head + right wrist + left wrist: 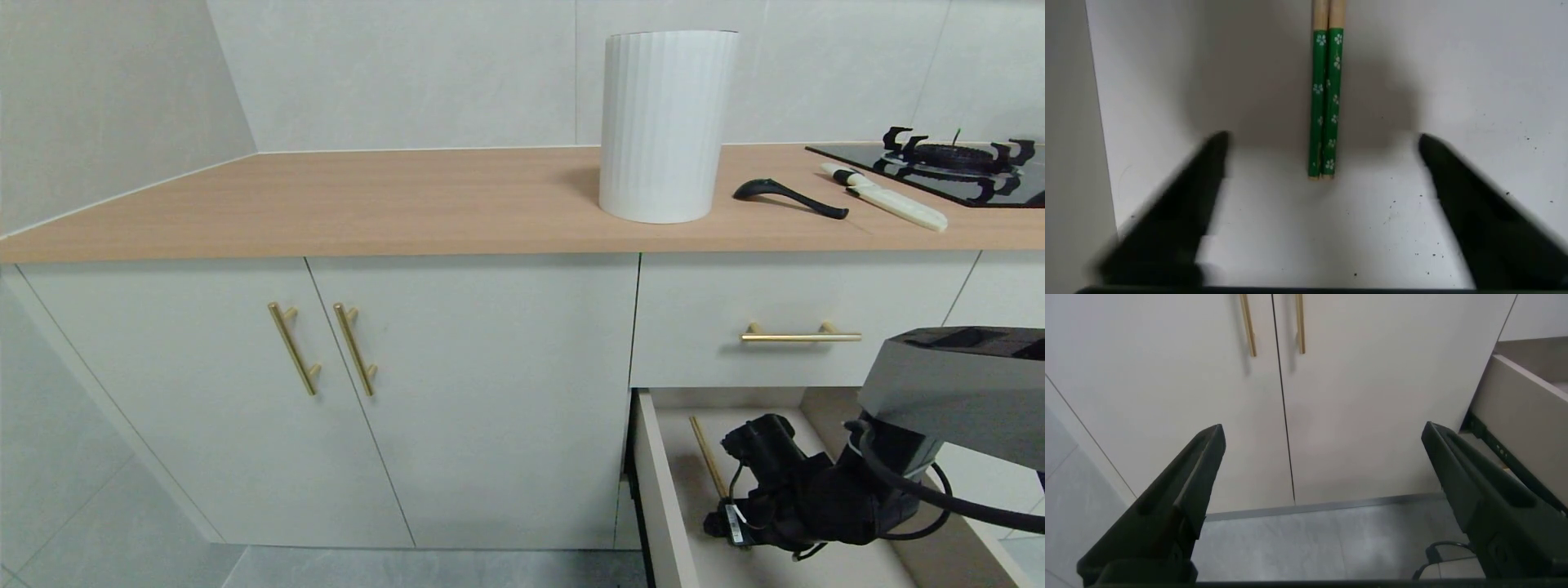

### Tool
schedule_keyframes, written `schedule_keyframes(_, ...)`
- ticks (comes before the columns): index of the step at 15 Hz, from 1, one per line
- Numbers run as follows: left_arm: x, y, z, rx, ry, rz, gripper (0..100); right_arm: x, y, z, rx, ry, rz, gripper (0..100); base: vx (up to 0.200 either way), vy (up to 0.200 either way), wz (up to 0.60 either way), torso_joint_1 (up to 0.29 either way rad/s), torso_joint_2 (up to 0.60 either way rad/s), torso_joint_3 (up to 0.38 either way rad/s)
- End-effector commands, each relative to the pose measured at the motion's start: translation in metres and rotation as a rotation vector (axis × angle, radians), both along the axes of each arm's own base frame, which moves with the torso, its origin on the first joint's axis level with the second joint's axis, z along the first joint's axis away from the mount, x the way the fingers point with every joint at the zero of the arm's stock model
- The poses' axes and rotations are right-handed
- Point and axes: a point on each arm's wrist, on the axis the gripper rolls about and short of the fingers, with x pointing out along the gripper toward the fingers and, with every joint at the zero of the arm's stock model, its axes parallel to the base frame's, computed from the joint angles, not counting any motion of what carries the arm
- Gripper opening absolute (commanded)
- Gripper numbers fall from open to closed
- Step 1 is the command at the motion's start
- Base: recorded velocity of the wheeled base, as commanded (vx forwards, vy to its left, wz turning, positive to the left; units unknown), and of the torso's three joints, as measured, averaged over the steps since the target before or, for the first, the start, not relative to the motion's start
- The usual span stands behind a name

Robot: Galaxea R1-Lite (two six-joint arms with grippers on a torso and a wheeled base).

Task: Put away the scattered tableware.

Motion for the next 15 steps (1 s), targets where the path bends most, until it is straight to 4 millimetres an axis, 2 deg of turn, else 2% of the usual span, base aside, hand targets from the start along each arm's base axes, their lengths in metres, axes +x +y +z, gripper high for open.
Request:
schedule_keyframes(1, 0.0, 0.0, 0.0, 0.0, 0.0, 0.001, 100, 0.0, 0.0, 0.003, 0.003, -0.008, 0.001, 100, 0.0, 0.0, 0.0, 0.0, 0.0, 0.0)
schedule_keyframes(3, 0.0, 0.0, 0.0, 0.0, 0.0, -0.001, 100, -0.001, 0.0, 0.012, 0.005, -0.031, -0.003, 100, 0.0, 0.0, 0.0, 0.0, 0.0, 0.0)
schedule_keyframes(5, 0.0, 0.0, 0.0, 0.0, 0.0, -0.001, 100, -0.01, -0.005, 0.044, 0.014, -0.106, -0.007, 100, 0.0, 0.0, 0.0, 0.0, 0.0, 0.0)
schedule_keyframes(6, 0.0, 0.0, 0.0, 0.0, 0.0, -0.001, 100, -0.013, -0.006, 0.052, 0.017, -0.124, -0.005, 100, 0.0, 0.0, 0.0, 0.0, 0.0, 0.0)
schedule_keyframes(7, 0.0, 0.0, 0.0, 0.0, 0.0, 0.001, 100, -0.016, -0.007, 0.072, 0.026, -0.186, -0.011, 100, 0.0, 0.0, 0.0, 0.0, 0.0, 0.0)
schedule_keyframes(9, 0.0, 0.0, 0.0, 0.0, 0.0, -0.001, 100, -0.02, -0.012, 0.097, 0.007, -0.268, -0.021, 100, 0.0, 0.0, 0.0, 0.0, 0.0, 0.0)
schedule_keyframes(10, 0.0, 0.0, 0.0, 0.0, 0.0, -0.001, 100, -0.023, -0.014, 0.102, 0.0, -0.284, -0.019, 100, 0.0, 0.0, 0.0, 0.0, 0.0, 0.0)
schedule_keyframes(11, 0.0, 0.0, 0.0, 0.0, 0.0, 0.001, 100, -0.03, -0.022, 0.126, 0.001, -0.354, -0.014, 100, 0.0, 0.0, 0.0, 0.0, 0.0, 0.0)
schedule_keyframes(15, 0.0, 0.0, 0.0, 0.0, 0.0, -0.001, 100, -0.049, -0.046, 0.173, -0.026, -0.511, -0.008, 100, 0.0, 0.0, 0.0, 0.0, 0.0, 0.0)
